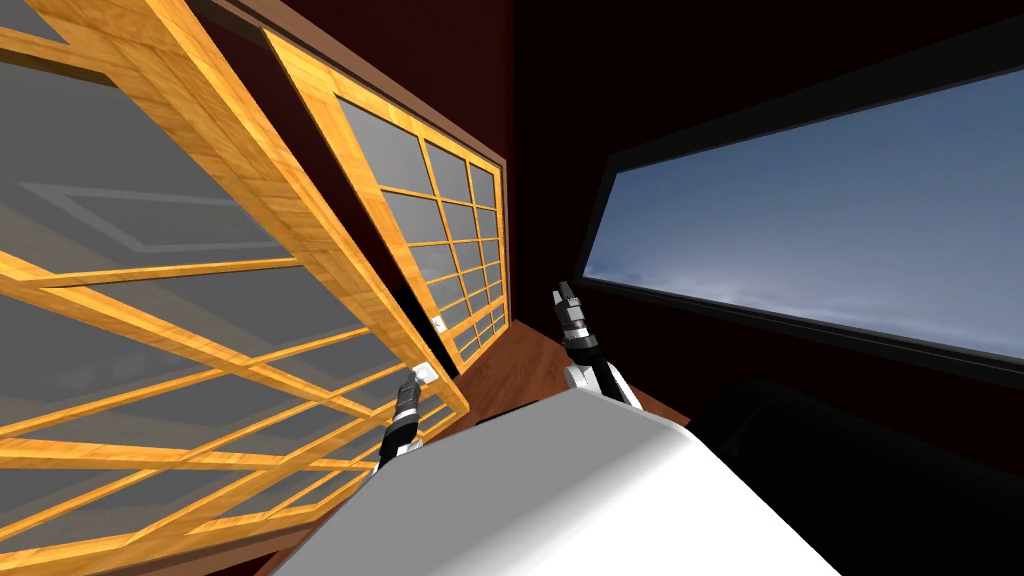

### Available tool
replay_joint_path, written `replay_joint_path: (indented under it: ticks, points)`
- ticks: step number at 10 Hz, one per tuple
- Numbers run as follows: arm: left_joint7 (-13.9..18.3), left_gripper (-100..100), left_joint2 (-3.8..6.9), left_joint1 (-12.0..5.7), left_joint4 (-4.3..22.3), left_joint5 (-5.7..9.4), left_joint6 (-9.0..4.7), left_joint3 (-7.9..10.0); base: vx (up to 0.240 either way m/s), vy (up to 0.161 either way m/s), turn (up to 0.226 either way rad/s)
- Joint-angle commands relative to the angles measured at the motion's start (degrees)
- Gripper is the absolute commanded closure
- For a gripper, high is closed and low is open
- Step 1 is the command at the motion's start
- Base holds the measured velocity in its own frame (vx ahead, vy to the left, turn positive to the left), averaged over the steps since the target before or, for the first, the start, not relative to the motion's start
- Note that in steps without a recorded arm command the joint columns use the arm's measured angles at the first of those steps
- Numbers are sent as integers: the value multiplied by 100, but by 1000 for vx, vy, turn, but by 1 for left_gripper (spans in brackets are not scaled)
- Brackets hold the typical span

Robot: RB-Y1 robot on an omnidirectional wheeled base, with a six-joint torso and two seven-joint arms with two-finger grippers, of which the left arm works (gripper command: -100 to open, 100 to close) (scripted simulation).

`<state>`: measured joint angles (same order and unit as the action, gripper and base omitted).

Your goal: Pull the door open

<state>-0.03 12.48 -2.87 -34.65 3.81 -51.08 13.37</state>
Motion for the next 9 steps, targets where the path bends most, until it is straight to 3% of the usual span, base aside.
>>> replay_joint_path:
  ticks: [1,4,5,9]
  points:
    - [219,100,-69,-61,62,22,-47,-90,-49,28,-55]
    - [680,100,-50,-89,98,199,-46,-163,-47,12,-53]
    - [697,100,-50,-89,98,199,-46,-163,-38,5,-25]
    - [1377,100,-22,-131,152,466,-45,-272,-47,17,-64]
